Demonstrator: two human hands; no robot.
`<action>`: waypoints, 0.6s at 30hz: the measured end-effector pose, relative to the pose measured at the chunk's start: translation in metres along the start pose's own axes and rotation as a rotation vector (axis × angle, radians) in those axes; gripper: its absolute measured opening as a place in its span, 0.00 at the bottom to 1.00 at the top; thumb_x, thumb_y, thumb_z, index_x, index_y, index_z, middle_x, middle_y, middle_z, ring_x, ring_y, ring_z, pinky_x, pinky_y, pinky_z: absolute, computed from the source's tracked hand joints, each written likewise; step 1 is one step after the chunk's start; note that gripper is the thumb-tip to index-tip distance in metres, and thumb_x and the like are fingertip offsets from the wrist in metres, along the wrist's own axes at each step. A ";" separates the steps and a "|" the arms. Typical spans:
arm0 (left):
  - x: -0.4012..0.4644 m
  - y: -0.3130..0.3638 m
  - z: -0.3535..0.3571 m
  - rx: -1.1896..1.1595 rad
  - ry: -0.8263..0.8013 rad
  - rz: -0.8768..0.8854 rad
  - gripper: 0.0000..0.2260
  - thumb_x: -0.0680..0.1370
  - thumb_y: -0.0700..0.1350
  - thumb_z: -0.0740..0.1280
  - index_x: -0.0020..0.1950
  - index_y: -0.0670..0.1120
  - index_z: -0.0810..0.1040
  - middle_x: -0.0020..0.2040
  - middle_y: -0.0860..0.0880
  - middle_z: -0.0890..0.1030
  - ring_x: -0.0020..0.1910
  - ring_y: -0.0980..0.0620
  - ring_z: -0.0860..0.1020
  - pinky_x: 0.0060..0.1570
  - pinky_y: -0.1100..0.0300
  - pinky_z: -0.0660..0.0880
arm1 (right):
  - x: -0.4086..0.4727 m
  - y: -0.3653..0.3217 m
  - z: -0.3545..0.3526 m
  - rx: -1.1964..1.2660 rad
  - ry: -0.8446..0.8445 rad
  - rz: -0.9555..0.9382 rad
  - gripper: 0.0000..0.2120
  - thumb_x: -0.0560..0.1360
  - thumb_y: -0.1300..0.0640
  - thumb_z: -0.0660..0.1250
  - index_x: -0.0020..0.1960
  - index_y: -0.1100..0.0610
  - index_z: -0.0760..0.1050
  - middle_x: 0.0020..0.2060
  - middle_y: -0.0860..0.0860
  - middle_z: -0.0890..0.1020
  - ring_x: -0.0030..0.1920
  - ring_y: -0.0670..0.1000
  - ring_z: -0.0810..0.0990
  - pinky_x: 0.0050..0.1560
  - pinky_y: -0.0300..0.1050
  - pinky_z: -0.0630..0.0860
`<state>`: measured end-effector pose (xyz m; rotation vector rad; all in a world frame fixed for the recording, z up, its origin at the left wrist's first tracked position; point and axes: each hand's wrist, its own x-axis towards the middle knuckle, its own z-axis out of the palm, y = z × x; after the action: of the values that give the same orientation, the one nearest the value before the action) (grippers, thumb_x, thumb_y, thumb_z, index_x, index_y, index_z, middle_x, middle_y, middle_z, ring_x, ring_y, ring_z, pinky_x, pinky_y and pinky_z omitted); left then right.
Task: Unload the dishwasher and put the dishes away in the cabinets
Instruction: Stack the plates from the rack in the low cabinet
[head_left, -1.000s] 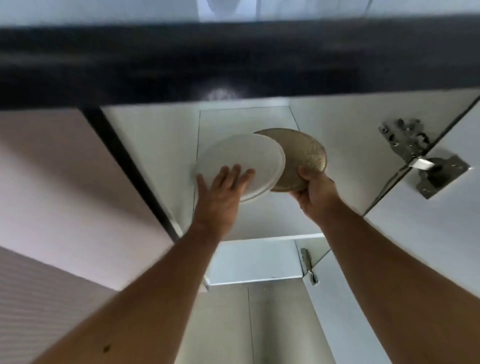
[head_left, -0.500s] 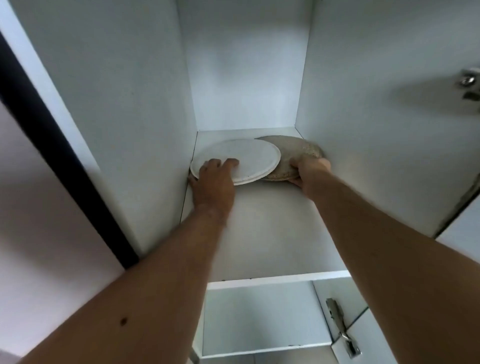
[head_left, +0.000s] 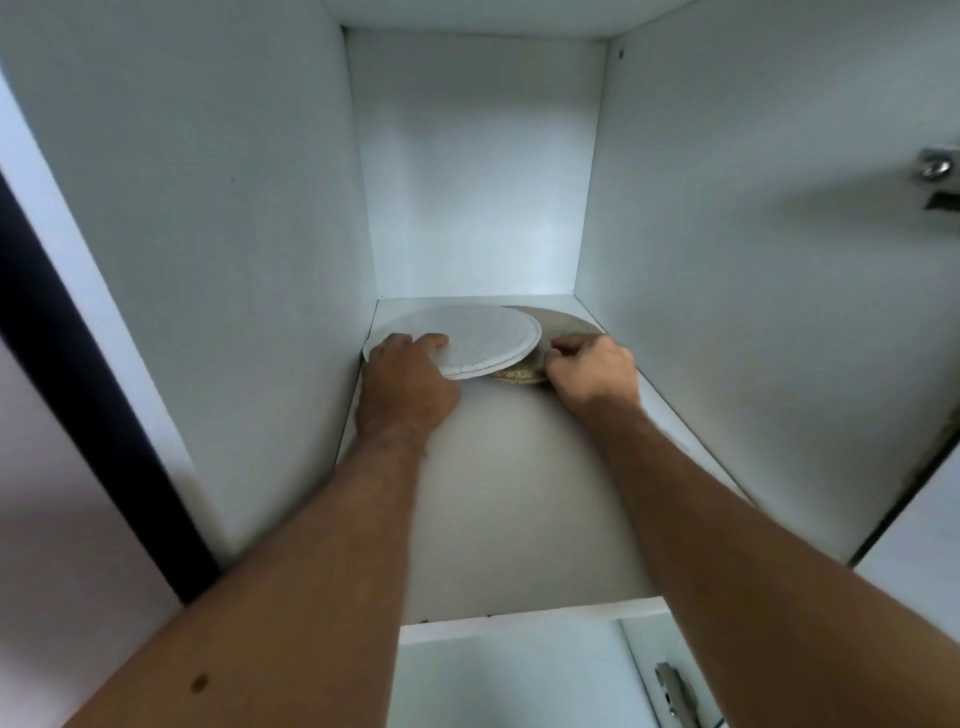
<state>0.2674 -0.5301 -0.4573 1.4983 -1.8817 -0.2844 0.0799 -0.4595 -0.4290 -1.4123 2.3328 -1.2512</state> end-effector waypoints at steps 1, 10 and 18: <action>-0.001 0.002 -0.001 -0.003 -0.021 -0.020 0.30 0.65 0.44 0.61 0.67 0.58 0.75 0.65 0.49 0.74 0.67 0.47 0.70 0.68 0.51 0.69 | -0.001 0.000 0.000 0.000 0.001 0.001 0.14 0.73 0.52 0.64 0.53 0.58 0.82 0.50 0.55 0.84 0.55 0.57 0.78 0.54 0.44 0.75; -0.010 0.014 -0.010 0.004 -0.102 -0.083 0.29 0.70 0.49 0.63 0.72 0.58 0.69 0.73 0.50 0.65 0.75 0.49 0.58 0.75 0.51 0.58 | -0.001 0.003 0.004 -0.043 -0.079 -0.039 0.14 0.67 0.42 0.64 0.38 0.53 0.76 0.36 0.51 0.79 0.47 0.57 0.76 0.44 0.43 0.72; -0.011 0.015 -0.006 0.130 -0.131 -0.040 0.40 0.67 0.74 0.63 0.75 0.57 0.64 0.75 0.47 0.63 0.76 0.47 0.55 0.75 0.51 0.55 | -0.004 0.002 0.003 -0.111 -0.132 -0.074 0.38 0.58 0.27 0.74 0.56 0.53 0.79 0.53 0.51 0.80 0.59 0.54 0.77 0.54 0.48 0.77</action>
<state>0.2608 -0.5139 -0.4487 1.6401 -2.0083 -0.2891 0.0823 -0.4574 -0.4334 -1.5771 2.3128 -1.0258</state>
